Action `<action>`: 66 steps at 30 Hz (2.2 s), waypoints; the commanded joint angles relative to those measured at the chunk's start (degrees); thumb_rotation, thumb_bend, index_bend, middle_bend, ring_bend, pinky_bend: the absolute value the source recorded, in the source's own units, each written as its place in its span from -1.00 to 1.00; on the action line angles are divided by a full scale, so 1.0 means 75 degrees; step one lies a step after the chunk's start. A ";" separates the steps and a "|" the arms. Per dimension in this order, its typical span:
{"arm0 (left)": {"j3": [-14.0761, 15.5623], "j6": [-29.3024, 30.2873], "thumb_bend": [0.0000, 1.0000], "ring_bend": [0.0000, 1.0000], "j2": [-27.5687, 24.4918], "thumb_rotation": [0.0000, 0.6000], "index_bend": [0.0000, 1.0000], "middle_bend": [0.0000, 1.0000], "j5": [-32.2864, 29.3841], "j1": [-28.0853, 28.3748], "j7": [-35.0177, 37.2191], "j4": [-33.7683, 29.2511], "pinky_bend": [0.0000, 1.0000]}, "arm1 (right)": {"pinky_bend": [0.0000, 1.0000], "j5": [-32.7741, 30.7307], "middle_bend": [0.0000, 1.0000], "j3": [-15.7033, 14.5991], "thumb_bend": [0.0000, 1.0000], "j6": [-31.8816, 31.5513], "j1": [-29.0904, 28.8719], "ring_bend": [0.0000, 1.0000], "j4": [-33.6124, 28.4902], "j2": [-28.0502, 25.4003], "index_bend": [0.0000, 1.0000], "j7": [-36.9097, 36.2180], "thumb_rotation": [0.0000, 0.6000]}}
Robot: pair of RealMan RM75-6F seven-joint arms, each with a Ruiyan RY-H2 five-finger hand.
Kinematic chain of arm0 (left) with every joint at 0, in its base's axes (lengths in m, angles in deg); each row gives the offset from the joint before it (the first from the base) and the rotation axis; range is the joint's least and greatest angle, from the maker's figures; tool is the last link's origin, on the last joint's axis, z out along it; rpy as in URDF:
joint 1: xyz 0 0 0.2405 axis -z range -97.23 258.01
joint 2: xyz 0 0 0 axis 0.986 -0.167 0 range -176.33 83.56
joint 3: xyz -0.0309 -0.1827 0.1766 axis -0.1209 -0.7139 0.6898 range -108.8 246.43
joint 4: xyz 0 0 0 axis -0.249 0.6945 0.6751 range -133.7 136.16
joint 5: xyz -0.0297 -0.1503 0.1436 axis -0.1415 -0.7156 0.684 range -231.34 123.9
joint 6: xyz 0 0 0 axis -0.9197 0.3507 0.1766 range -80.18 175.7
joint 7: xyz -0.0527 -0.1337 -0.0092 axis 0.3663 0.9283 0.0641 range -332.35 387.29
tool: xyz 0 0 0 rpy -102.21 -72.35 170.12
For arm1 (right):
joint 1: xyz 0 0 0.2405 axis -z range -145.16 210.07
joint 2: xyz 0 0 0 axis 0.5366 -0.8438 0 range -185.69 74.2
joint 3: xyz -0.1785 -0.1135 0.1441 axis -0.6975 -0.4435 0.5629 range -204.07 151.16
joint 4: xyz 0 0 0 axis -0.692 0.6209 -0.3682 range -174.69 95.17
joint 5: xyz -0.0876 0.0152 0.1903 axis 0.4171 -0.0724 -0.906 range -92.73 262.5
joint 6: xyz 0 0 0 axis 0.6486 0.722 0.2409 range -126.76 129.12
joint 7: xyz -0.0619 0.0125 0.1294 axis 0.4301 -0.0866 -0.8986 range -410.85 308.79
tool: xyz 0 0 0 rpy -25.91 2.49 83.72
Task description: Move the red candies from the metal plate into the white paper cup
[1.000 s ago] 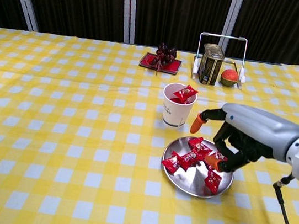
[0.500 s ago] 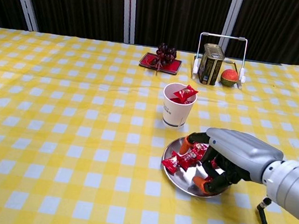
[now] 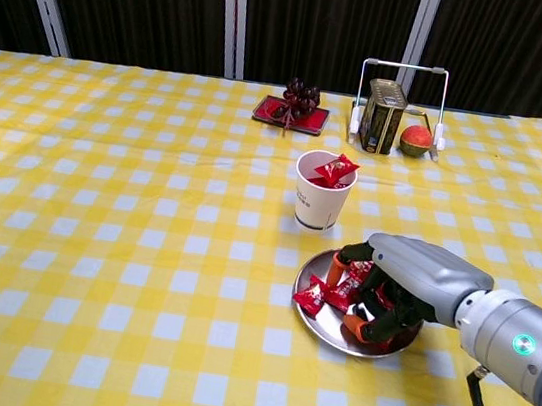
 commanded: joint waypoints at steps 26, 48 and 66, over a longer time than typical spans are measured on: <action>-0.0002 0.0037 -0.92 -1.00 0.0005 1.00 -1.00 -1.00 0.0008 -0.0014 0.0000 -0.0022 -1.00 | 1.00 0.0332 0.63 0.0265 -0.11 -0.0114 0.0174 0.92 -0.0276 -0.0094 0.22 -0.0094 1.00; 0.0005 0.0001 -0.92 -1.00 -0.0007 1.00 -1.00 -1.00 0.0019 -0.0003 0.0023 -0.0037 -1.00 | 1.00 0.0127 0.63 0.1113 -0.11 -0.0354 -0.0084 0.92 -0.1293 -0.0718 0.22 0.0292 1.00; -0.0012 -0.0169 -0.92 -1.00 -0.0080 1.00 -1.00 -1.00 -0.0125 0.0042 0.0073 -0.0099 -1.00 | 1.00 -0.0979 0.63 0.2167 -0.11 0.0148 -0.1241 0.92 -0.0211 -0.0347 0.22 0.0684 1.00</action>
